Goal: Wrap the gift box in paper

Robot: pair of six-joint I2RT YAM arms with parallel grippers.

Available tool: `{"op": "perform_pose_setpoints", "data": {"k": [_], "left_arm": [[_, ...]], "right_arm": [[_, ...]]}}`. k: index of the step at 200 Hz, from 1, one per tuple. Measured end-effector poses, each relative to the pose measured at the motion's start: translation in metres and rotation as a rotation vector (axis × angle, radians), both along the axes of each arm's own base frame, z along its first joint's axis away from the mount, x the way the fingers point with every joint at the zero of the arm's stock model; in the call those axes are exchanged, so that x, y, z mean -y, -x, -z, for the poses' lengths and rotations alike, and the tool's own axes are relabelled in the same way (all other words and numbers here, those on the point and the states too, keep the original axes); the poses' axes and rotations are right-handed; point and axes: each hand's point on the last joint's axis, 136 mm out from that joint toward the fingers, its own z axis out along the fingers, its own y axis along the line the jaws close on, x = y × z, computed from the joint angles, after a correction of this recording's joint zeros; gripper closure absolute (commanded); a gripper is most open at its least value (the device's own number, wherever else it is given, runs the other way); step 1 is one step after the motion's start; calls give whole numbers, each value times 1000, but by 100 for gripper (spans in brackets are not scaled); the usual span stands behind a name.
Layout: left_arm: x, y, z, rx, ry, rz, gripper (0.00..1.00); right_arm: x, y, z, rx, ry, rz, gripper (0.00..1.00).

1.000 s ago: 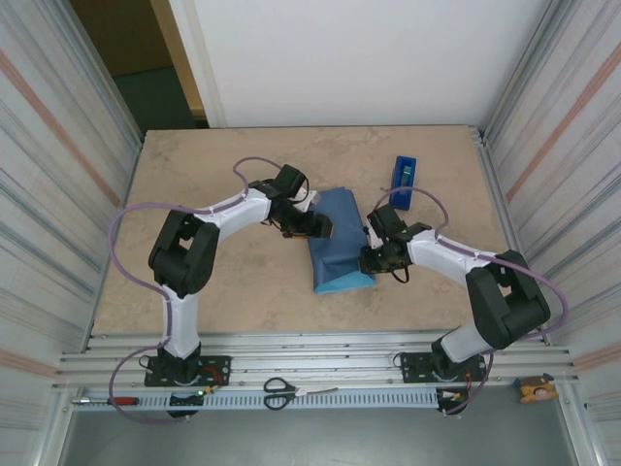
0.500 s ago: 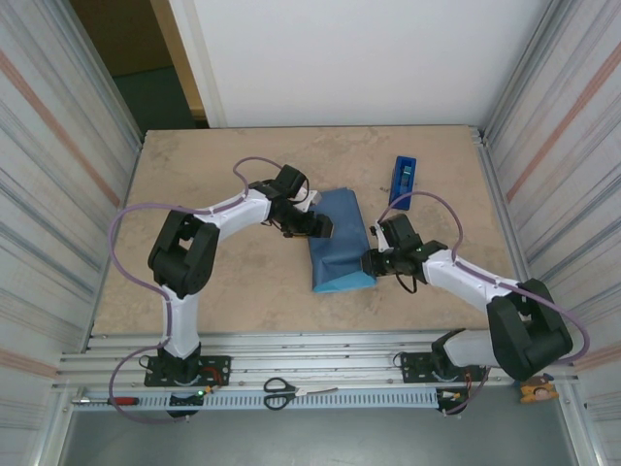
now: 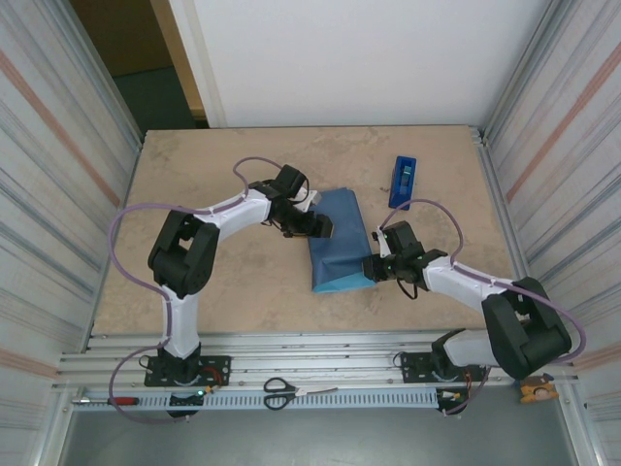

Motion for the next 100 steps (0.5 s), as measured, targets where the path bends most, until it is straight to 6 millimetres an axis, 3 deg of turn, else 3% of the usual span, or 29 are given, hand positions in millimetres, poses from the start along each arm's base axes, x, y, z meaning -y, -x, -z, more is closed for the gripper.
{"op": "perform_pose_setpoints", "data": {"k": [63,100], "left_arm": [[0,0,0,0,0,0,22],[0,0,0,0,0,0,22]], "right_arm": [[-3,-1,6,-25,-9,-19,76],[-3,-1,7,-31,-7,-18,71]]}}
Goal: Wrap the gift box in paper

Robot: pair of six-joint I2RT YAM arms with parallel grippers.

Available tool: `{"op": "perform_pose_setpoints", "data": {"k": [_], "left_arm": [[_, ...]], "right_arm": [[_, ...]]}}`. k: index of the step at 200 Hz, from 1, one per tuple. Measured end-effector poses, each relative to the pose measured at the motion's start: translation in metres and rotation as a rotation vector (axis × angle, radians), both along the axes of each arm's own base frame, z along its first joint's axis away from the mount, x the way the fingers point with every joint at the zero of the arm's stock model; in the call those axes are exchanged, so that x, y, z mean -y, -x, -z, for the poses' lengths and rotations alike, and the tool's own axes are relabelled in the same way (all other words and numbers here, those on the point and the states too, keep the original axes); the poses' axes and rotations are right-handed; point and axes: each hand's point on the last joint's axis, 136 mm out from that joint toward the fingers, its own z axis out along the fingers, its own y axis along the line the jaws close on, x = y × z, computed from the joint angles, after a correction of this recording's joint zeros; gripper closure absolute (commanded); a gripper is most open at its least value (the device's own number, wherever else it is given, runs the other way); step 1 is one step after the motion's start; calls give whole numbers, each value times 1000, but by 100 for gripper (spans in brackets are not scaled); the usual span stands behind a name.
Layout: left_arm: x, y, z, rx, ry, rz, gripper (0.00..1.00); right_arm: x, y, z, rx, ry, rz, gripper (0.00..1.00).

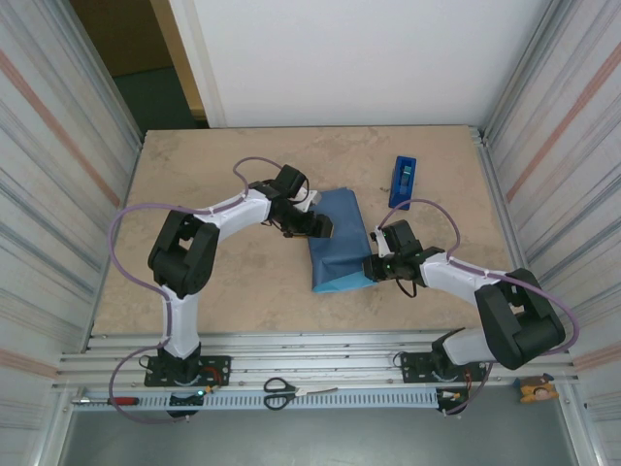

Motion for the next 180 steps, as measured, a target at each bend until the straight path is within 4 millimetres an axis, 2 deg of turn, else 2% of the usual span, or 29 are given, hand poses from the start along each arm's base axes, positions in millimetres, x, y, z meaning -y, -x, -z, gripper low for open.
{"op": "perform_pose_setpoints", "data": {"k": [14,49,117,132,146,171,180], "left_arm": [[0,0,0,0,0,0,22],[0,0,0,0,0,1,22],[0,0,0,2,-1,3,23],[0,0,0,2,-1,3,23],[0,0,0,2,0,3,23],[0,0,0,2,0,3,23],[0,0,0,2,0,3,23]], "right_arm": [[0,-1,-2,-1,4,2,71],[0,-1,-6,-2,4,6,80],[-1,-3,-5,-31,5,18,81],[-1,-2,-4,-41,11,17,75],[-1,-2,-2,-50,18,20,75],[0,0,-1,-62,20,24,82],[-1,1,0,-64,22,21,88]]}}
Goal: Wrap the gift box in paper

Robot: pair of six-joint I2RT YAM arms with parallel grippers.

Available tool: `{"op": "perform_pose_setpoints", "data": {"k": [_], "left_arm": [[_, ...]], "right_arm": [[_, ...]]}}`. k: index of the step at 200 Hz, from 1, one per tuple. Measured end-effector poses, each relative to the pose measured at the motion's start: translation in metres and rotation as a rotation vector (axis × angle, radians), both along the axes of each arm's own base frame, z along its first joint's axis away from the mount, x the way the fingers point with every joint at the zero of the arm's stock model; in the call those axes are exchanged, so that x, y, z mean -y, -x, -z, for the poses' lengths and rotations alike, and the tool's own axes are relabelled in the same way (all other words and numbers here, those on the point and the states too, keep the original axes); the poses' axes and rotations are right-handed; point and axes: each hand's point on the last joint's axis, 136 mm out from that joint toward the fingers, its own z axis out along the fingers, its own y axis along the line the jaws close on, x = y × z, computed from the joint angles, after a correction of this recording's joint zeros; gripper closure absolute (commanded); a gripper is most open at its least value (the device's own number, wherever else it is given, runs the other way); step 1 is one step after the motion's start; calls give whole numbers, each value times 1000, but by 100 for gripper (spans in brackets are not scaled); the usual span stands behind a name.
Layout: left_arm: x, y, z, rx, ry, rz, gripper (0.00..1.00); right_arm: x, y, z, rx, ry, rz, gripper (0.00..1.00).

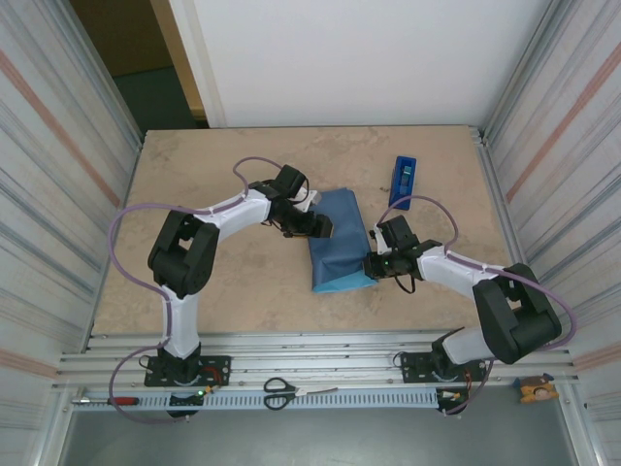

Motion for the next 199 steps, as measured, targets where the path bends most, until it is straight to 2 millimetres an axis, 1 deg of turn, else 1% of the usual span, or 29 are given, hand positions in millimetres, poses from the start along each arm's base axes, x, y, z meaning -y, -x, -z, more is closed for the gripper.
{"op": "perform_pose_setpoints", "data": {"k": [21,52,60,67,84,98,114,132,146,166,176,187,195,199], "left_arm": [[0,0,0,0,0,0,23],[0,0,0,0,0,0,23],[0,0,0,0,0,1,23],[0,0,0,0,0,1,23],[0,0,0,0,0,1,23],[0,0,0,1,0,1,23],[0,0,0,1,0,2,24],[0,0,0,1,0,2,23],[0,0,0,2,0,2,24],[0,0,0,2,0,2,24],[0,0,0,1,0,2,24],[0,0,0,3,1,2,24],[0,0,0,4,1,3,24],[0,0,0,4,1,3,24]], "right_arm": [[-2,-1,0,-3,-5,0,94],[-3,-1,-1,-8,-4,0,94],[-3,-1,-1,-8,-4,0,91],[-3,-1,-1,-10,-3,2,85],[-1,1,1,-20,6,11,81],[2,3,3,-30,20,19,75],[3,6,4,-44,32,30,75],[4,9,5,-54,36,39,79],[5,9,5,-54,41,49,90],[5,9,5,-55,38,53,98],[4,9,6,-58,39,53,99],[3,9,7,-59,41,51,97],[2,9,7,-59,44,47,95],[2,9,7,-59,46,47,91]]}}
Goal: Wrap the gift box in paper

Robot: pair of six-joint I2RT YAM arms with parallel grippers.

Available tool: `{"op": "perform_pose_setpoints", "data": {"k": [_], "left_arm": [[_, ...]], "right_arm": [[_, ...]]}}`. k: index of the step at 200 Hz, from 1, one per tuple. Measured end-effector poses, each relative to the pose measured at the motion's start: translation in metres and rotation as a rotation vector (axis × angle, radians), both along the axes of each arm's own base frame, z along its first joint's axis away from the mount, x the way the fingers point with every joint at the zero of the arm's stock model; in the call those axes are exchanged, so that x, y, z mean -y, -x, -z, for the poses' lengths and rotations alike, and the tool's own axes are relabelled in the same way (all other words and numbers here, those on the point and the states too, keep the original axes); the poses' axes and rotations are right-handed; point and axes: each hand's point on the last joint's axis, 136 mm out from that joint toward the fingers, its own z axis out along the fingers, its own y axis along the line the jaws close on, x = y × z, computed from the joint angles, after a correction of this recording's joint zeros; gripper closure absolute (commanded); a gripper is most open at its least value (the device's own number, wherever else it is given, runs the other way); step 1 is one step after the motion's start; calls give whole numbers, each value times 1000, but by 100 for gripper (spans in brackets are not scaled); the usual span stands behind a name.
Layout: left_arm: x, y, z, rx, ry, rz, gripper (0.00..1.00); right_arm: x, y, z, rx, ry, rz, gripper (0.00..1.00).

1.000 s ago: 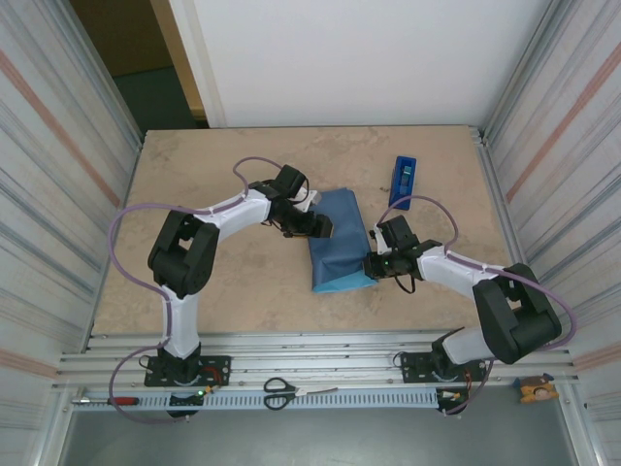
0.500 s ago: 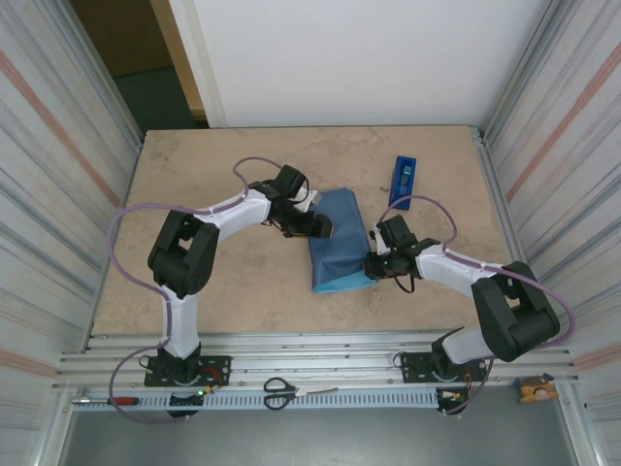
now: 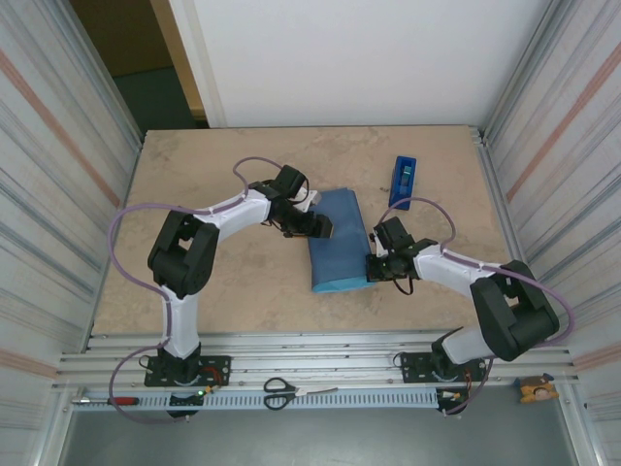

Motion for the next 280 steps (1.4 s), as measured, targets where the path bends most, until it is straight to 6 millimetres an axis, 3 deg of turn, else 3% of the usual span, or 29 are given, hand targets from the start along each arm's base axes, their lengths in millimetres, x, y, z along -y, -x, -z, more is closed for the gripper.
{"op": "perform_pose_setpoints", "data": {"k": [26,43,77,112,136,155,183,205,225,280], "left_arm": [[0,0,0,2,2,0,24],[0,0,0,3,2,0,24],[0,0,0,3,2,0,24],[0,0,0,3,2,0,24],[0,0,0,4,3,0,24],[0,0,0,5,3,0,24],[0,0,0,5,3,0,24],[0,0,0,5,3,0,24],[0,0,0,5,3,0,24],[0,0,0,5,4,0,24]], "right_arm": [[3,3,2,-7,28,6,76],[8,8,4,-30,49,28,73],[7,11,2,-35,50,40,95],[5,12,2,-36,44,37,97],[5,12,2,-36,44,39,83],[8,14,1,-40,58,42,81],[15,16,-20,5,53,63,60],[21,15,-46,72,14,88,58],[27,16,-57,92,-3,109,57],[21,14,-41,16,11,80,56]]}}
